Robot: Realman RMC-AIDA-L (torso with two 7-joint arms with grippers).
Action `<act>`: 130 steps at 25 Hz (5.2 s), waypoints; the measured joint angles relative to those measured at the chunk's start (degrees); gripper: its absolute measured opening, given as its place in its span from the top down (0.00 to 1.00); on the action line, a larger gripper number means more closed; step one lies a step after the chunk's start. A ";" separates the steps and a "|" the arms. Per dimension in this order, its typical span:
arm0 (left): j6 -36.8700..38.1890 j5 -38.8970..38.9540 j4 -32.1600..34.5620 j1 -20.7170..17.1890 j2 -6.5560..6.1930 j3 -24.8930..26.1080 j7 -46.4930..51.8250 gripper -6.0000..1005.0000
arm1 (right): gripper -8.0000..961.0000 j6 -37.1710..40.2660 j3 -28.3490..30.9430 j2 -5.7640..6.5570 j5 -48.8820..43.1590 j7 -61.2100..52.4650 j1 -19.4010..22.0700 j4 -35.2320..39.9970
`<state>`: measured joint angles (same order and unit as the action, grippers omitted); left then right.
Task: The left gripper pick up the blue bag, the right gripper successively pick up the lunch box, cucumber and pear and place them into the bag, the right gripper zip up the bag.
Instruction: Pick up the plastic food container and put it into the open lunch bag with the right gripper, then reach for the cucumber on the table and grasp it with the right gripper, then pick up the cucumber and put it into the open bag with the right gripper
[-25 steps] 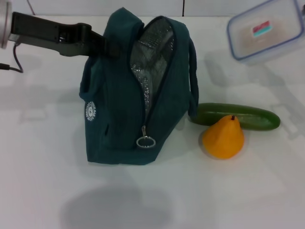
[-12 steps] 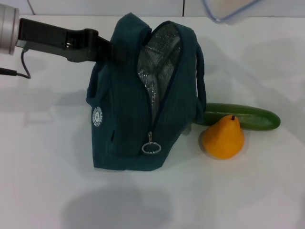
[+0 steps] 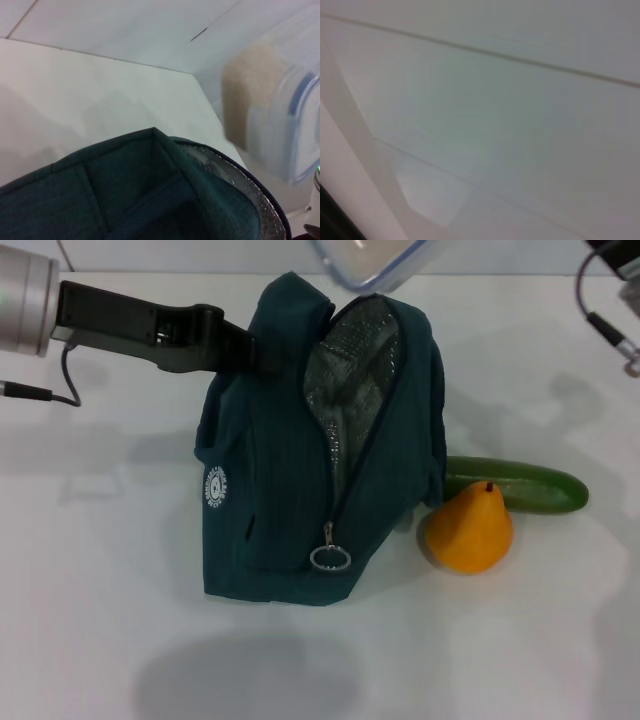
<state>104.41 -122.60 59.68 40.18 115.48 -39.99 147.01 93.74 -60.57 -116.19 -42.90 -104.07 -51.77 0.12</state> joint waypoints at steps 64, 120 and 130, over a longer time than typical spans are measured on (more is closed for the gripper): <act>-3.16 5.40 0.81 -3.03 -1.34 0.52 -1.13 0.95 | 0.14 4.73 -10.10 15.64 -91.43 -8.50 -3.20 51.05; -3.16 5.53 1.05 -2.98 -0.23 0.10 -1.64 0.95 | 0.20 -19.15 -11.68 0.48 -97.07 8.69 0.32 42.65; -3.16 5.53 1.03 -3.05 -0.53 0.43 -1.64 0.95 | 0.34 -14.04 -9.13 2.08 -98.16 4.74 3.41 49.01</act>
<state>101.25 -117.07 60.71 37.13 114.95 -39.56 145.37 79.70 -69.70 -114.11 -141.05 -99.33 -48.36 49.13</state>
